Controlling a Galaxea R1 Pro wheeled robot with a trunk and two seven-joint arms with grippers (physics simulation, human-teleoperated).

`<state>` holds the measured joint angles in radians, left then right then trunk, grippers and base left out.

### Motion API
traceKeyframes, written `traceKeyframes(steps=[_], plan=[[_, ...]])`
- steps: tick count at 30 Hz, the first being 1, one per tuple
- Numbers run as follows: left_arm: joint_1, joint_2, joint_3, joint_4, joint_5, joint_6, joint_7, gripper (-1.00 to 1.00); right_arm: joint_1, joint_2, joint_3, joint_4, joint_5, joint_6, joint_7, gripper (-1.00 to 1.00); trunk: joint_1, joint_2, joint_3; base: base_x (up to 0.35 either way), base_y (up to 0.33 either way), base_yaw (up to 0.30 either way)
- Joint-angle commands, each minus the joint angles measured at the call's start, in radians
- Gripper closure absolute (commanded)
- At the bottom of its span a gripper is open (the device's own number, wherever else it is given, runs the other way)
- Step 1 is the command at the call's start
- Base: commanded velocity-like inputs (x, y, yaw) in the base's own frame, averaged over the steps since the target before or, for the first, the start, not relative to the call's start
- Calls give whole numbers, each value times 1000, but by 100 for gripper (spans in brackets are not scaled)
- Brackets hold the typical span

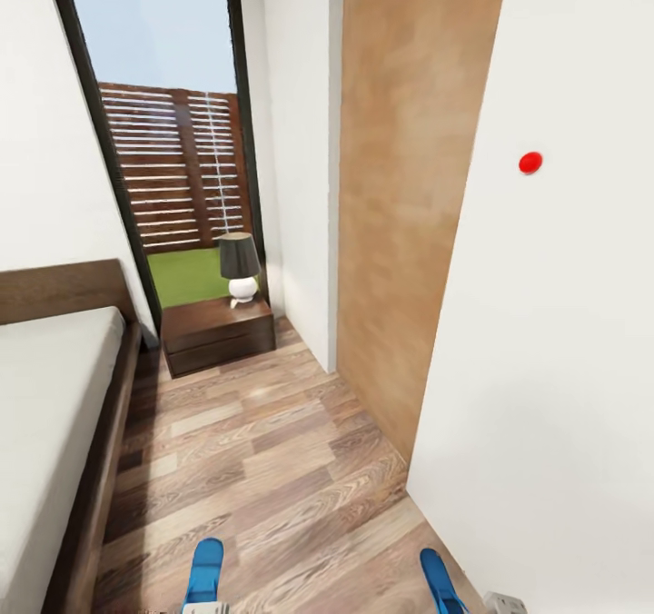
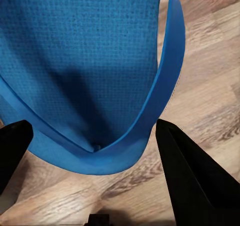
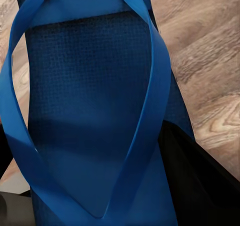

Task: In the bedroom, move the book from the bed onto either nightstand, and place the two sandals side by side next to the bed.

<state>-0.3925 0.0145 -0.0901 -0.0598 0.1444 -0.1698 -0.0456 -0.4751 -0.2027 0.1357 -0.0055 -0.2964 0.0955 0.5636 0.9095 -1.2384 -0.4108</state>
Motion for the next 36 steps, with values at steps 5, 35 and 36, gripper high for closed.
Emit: traceKeyframes(steps=[5, 35, 36], plan=[[-1, 0, -8, 1, 11, -3, -3, 100, 0, 0, 7, -1, -12, 7, 2, 100, 0, -1, -3, 0, 0, 279], [-1, 0, -8, 1, 11, -2, -3, 100, 0, -1, 7, -1, -12, 7, 2, 100, 0, -1, -5, 291, 0, 102], [-1, 0, -8, 1, 11, -2, -3, 100, 0, 0, 7, -1, -12, 7, 2, 100, 0, -1, -5, 333, 0, 3]])
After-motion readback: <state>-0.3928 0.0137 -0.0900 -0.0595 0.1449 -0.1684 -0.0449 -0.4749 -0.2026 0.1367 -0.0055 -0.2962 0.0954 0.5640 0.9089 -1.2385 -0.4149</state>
